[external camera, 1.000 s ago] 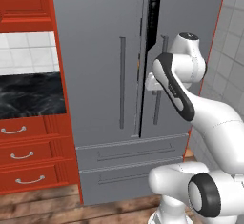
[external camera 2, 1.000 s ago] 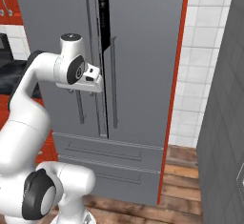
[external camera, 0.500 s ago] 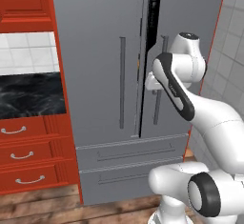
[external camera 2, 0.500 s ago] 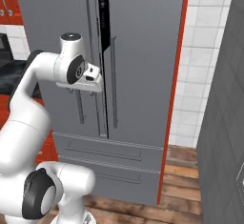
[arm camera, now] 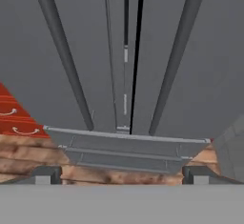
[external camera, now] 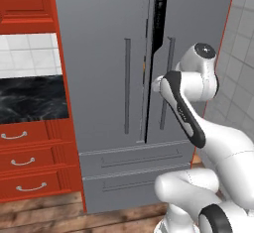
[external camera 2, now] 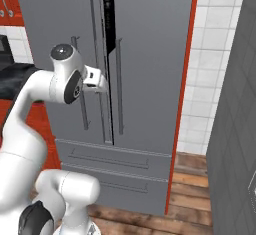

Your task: Gather the onion and potato from the fridge and place them on a tray on the dining counter. Then gather the steak and fish from the fridge and place them on the other tray.

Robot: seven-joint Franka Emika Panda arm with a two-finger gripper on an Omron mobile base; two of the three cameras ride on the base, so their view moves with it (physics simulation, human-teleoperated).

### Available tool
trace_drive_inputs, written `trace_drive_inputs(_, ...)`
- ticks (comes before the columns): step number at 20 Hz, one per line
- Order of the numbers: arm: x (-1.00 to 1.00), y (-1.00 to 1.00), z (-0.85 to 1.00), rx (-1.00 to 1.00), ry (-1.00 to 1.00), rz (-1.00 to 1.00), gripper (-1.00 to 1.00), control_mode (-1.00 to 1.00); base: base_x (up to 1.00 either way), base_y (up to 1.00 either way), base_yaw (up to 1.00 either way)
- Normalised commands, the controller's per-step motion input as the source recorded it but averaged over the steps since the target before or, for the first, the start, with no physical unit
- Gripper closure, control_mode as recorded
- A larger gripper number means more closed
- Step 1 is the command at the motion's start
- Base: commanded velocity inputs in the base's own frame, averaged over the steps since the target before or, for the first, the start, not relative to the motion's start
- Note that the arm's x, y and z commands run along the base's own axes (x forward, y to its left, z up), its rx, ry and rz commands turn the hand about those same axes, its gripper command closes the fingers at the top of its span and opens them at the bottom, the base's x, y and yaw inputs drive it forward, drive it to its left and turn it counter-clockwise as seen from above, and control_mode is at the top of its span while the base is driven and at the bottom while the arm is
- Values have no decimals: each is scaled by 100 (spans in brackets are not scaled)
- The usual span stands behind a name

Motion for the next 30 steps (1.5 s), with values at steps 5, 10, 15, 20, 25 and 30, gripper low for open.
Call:
trace_drive_inputs(5,0,-7,0,-1,-30,-1,-100,-100,0,0,0)
trace_drive_inputs(10,0,-20,0,-1,-21,-13,-100,-100,0,0,0)
trace_drive_inputs(15,2,-24,0,0,2,-22,-100,-100,0,0,0)
trace_drive_inputs(20,12,-25,0,5,3,-4,-100,-100,0,0,0)
trace_drive_inputs(25,14,-6,0,1,5,0,-100,-100,0,0,0)
trace_drive_inputs(30,37,-3,0,0,5,7,-100,-100,0,0,0)
